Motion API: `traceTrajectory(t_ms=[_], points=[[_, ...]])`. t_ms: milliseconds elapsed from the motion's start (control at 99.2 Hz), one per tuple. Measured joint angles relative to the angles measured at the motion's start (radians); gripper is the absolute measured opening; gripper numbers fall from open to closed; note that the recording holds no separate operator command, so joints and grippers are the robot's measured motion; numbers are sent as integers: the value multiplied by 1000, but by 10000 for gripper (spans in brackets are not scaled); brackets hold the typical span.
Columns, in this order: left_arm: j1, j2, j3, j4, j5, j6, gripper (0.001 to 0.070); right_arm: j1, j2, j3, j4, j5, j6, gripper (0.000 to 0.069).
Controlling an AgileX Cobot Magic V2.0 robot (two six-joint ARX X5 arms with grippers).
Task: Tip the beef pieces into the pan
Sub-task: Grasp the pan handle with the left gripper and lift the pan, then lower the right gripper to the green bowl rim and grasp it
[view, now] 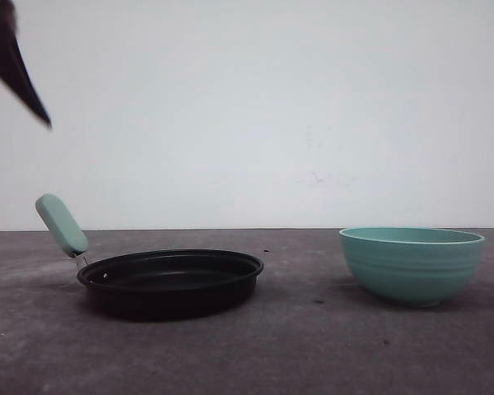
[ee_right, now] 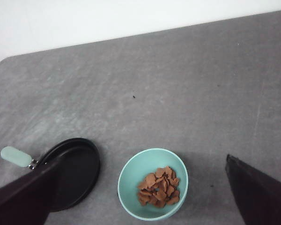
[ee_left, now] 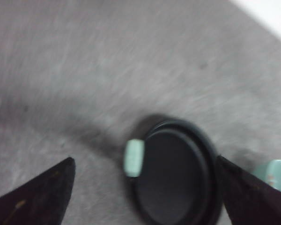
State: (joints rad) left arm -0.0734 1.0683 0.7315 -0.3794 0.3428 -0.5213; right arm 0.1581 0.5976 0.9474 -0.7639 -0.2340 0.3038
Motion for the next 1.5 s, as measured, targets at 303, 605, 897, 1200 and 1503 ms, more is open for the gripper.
traceTrajectory(t_ms=[303, 605, 897, 1200, 1503], points=[[-27, 303, -6, 234, 157, -177, 581, 0, -1, 0, -114, 0, -1, 684], [-74, 425, -6, 267, 68, -227, 574, 0, -2, 0, -175, 2, -10, 684], [-106, 426, -6, 362, 46, -227, 105, 0, -2, 0, -175, 39, -17, 628], [-124, 428, -6, 395, 64, -225, 39, 0, 48, 0, -156, 68, -20, 618], [-174, 264, -2, 395, 75, -224, 39, 0, 352, 0, -40, -84, -20, 618]])
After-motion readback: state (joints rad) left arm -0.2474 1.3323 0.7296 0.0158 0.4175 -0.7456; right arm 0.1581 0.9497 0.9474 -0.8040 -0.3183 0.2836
